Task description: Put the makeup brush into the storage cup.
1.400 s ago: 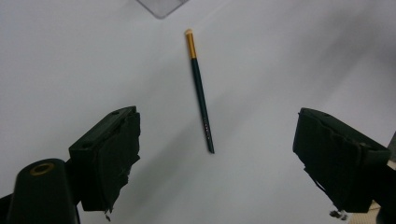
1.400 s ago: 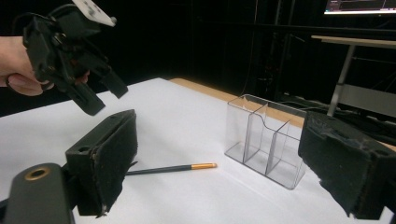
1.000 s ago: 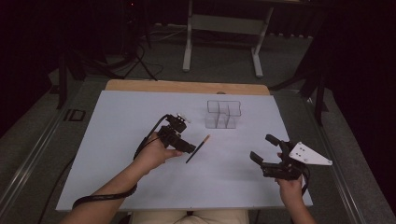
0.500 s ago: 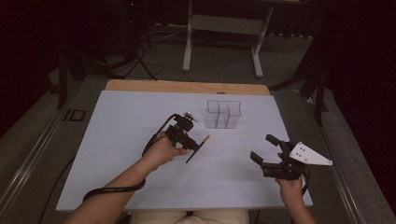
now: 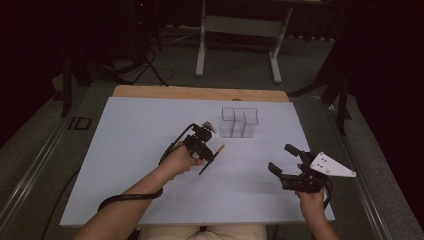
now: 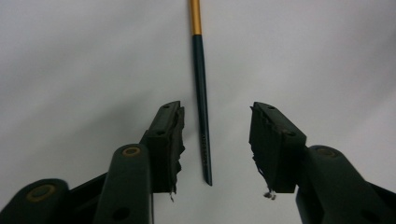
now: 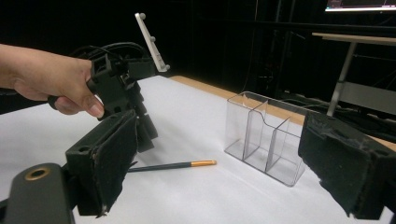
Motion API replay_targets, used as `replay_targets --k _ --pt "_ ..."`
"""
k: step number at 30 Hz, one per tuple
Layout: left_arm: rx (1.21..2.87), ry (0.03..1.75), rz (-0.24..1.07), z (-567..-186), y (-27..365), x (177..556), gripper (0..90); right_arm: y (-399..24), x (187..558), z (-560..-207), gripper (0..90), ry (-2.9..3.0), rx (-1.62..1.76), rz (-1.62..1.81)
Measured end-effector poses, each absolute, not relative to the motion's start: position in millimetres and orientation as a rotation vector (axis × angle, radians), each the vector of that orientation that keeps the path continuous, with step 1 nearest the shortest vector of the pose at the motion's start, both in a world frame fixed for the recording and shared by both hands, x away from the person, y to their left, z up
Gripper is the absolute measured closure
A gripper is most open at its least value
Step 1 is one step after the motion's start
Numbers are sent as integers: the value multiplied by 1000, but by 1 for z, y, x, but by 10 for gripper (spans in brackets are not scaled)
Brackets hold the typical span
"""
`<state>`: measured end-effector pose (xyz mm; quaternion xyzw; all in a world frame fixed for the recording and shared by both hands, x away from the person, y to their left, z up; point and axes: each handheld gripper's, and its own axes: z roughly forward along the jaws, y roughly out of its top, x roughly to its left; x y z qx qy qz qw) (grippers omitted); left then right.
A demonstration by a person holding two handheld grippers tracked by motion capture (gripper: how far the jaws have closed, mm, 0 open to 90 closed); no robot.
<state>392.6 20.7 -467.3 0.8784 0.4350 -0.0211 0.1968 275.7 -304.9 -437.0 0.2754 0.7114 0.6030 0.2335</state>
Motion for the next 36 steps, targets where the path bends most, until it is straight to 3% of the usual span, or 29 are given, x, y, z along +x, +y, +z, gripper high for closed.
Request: replay_targets --k 20,36 --pt "2533 1205 -59 -490 10 407 690 -304 276 -437 119 1962 747 1649" --pt "2561 1211 -71 -500 -7 418 715 -305 276 -437 119 1959 749 1652"
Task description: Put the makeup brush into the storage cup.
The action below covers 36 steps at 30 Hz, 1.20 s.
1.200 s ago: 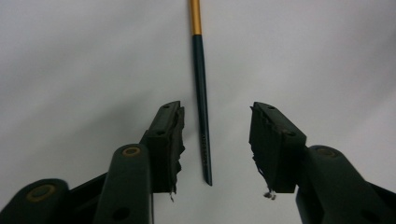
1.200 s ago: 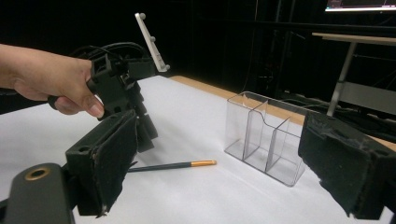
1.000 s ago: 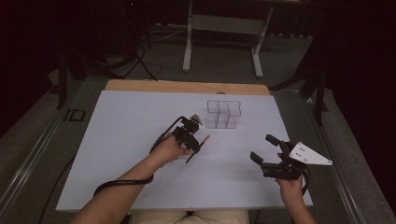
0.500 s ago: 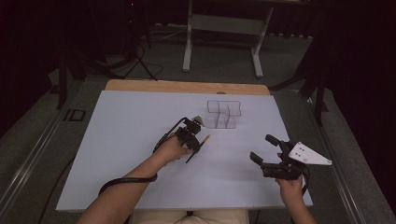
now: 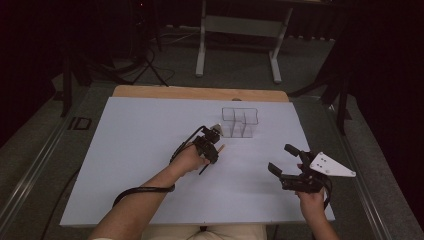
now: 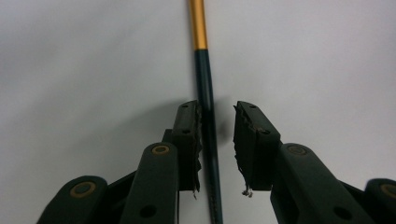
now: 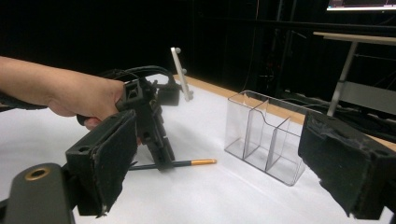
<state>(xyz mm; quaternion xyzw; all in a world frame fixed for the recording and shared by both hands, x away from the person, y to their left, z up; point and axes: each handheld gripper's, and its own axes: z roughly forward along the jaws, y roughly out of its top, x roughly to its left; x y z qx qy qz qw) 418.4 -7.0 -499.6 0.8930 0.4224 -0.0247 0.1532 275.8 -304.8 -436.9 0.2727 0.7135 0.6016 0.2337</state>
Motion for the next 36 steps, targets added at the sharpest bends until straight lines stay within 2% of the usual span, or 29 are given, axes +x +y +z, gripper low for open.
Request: replay_targets --k 10,13,27,36 --pt "2593 1224 -63 -501 -11 423 777 -305 276 -438 119 1965 749 1650" --pt "2597 1223 -53 -501 -11 423 833 -304 277 -438 119 1967 747 1650" --pt "2551 1138 -90 -483 6 417 846 -305 277 -438 119 1966 756 1651" --pt "2474 1084 -114 -465 27 399 847 -304 277 -439 119 1968 757 1650"
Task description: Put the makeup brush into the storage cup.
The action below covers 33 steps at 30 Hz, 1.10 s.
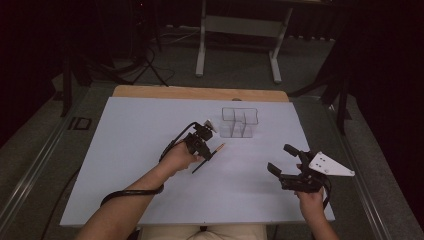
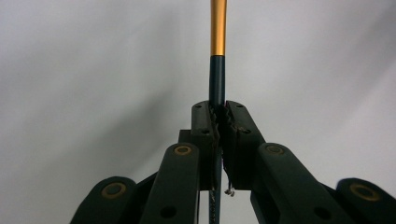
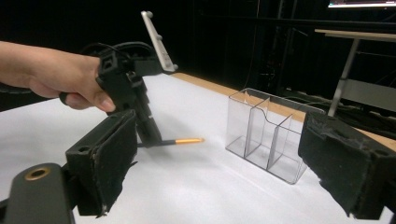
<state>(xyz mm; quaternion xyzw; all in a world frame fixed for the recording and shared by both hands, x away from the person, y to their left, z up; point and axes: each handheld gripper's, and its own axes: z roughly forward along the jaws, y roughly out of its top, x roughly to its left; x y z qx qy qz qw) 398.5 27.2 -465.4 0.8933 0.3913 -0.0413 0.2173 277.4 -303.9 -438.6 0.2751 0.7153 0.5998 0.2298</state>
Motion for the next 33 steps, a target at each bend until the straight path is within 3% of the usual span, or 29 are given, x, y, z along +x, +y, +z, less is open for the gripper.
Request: replay_targets --k 16,33 --pt "2321 1011 -93 -443 52 374 847 -299 278 -440 119 1996 764 1653" --pt "2143 861 -37 -445 67 354 846 -279 276 -429 119 2062 781 1754"
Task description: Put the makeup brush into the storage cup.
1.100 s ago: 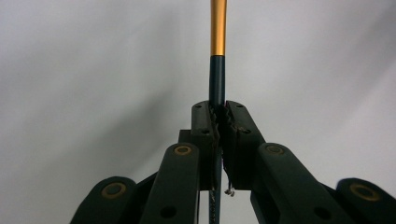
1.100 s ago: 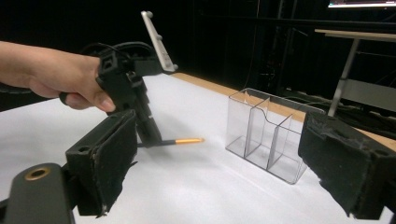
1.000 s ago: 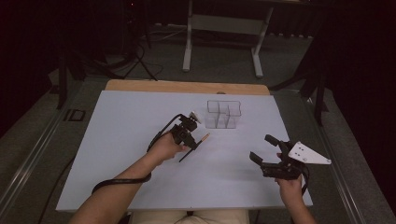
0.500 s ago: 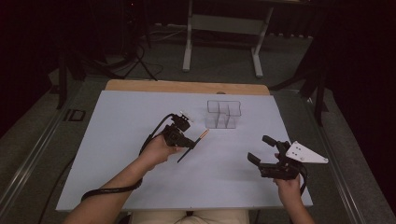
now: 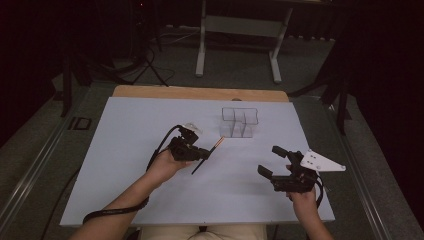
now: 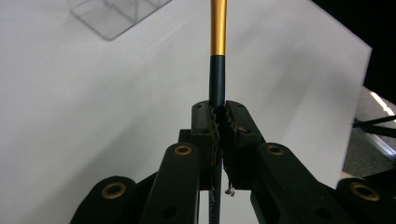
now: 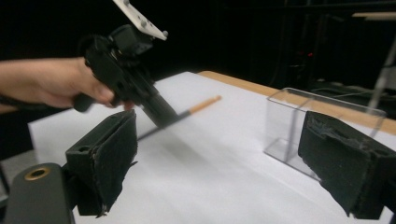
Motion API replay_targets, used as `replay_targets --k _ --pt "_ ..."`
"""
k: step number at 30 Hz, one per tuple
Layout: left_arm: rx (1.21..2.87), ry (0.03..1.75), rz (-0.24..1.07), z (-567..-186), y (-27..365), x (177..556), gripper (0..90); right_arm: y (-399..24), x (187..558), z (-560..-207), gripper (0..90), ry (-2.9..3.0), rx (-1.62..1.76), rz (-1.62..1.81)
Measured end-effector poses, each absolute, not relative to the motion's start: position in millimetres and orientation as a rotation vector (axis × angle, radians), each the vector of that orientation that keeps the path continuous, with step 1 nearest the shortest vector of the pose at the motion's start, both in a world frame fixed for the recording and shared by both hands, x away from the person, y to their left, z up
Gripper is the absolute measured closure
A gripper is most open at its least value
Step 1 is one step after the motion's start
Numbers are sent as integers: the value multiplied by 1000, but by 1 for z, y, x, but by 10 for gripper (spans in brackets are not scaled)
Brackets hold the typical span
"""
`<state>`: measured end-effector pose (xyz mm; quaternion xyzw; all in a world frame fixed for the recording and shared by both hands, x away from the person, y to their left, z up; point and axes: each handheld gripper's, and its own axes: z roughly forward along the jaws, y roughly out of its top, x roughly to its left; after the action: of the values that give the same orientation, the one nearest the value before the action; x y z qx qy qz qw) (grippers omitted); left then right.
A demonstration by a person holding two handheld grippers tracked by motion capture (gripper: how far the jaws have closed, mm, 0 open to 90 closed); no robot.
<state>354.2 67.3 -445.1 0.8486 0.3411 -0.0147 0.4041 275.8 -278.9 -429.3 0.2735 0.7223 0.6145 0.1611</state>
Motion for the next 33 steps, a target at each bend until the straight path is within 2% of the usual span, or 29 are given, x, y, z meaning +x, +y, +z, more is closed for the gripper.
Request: replay_targets --k 7,16,19,24,33 --pt "1995 761 2 -442 69 342 847 -266 282 -417 121 2109 840 1825" --pt "1923 726 26 -437 68 332 846 -245 308 -405 123 2238 861 2002" --pt "1902 709 24 -437 69 329 846 -237 316 -405 168 2291 875 1985" --pt "1882 693 29 -436 69 325 846 -221 330 -416 310 2382 959 1997" --pt "1881 637 42 -434 65 318 846 -204 344 -424 426 2398 1011 2062"
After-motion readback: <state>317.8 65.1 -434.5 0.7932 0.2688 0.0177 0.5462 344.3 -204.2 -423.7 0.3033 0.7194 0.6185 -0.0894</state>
